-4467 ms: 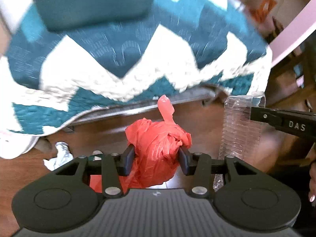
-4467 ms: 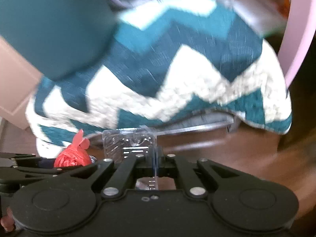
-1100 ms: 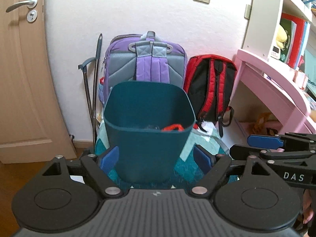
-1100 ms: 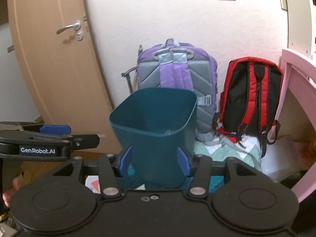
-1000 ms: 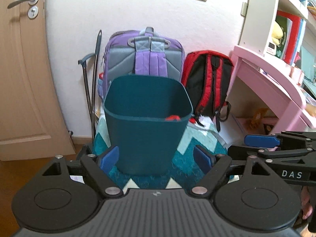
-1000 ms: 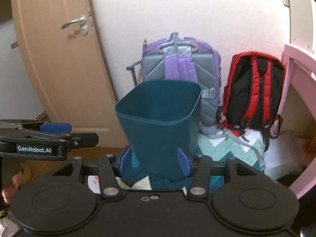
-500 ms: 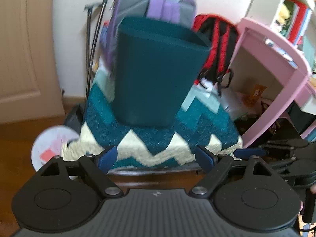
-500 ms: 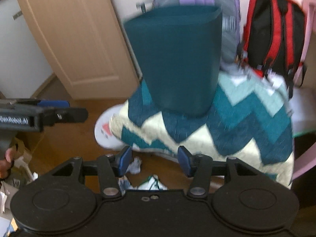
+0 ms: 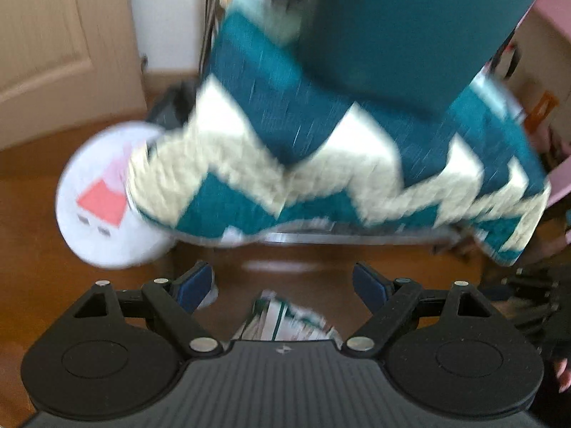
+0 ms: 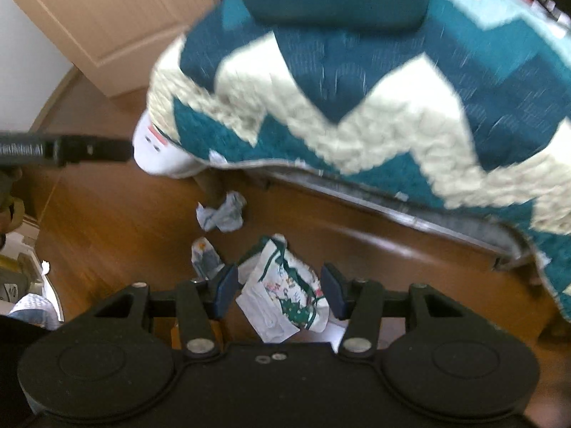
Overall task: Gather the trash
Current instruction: 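Withdraw both tools and lower toward the trash on the floor, then grasp the white tissue with left tool while right tool grasps Christmas tote bag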
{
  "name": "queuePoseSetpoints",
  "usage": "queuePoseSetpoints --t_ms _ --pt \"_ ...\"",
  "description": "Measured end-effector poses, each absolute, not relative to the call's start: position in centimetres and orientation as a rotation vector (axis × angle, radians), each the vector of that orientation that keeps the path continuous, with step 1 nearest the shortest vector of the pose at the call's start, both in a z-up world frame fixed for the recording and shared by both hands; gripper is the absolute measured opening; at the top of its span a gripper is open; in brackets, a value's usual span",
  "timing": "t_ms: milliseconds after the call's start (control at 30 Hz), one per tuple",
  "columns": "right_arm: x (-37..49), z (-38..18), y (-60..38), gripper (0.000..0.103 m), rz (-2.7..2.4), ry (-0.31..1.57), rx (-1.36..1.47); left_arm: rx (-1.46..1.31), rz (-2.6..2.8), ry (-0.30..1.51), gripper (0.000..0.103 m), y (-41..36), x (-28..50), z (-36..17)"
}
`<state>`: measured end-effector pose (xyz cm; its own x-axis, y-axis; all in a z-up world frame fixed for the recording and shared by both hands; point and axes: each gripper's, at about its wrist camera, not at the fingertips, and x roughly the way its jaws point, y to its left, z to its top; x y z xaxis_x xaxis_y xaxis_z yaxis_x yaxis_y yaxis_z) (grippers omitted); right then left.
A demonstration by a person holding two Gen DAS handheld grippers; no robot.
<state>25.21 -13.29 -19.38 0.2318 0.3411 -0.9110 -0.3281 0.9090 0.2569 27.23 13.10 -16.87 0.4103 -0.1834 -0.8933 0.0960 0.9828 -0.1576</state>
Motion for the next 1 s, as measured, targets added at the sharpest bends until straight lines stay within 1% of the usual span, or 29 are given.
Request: queuePoseSetpoints --t_ms 133,433,533,800,1000 --pt "26.6 -24.3 -12.5 0.051 0.428 1.334 0.007 -0.02 -0.172 1.234 0.086 13.5 27.7 -23.2" --pt "28.3 -33.5 -10.6 0.051 0.432 1.484 -0.002 0.097 -0.319 1.392 0.086 12.4 26.8 -35.0" --pt "28.8 -36.1 -10.1 0.051 0.44 1.521 -0.011 0.163 -0.377 1.415 0.086 11.2 25.9 -38.1" --pt "29.7 -42.7 -8.2 0.051 0.469 1.602 -0.074 0.359 -0.513 1.378 0.086 7.7 23.1 -44.7" --pt "30.1 -45.9 -7.4 0.051 0.481 1.646 -0.094 0.463 -0.647 1.397 0.086 5.3 20.5 -48.6"
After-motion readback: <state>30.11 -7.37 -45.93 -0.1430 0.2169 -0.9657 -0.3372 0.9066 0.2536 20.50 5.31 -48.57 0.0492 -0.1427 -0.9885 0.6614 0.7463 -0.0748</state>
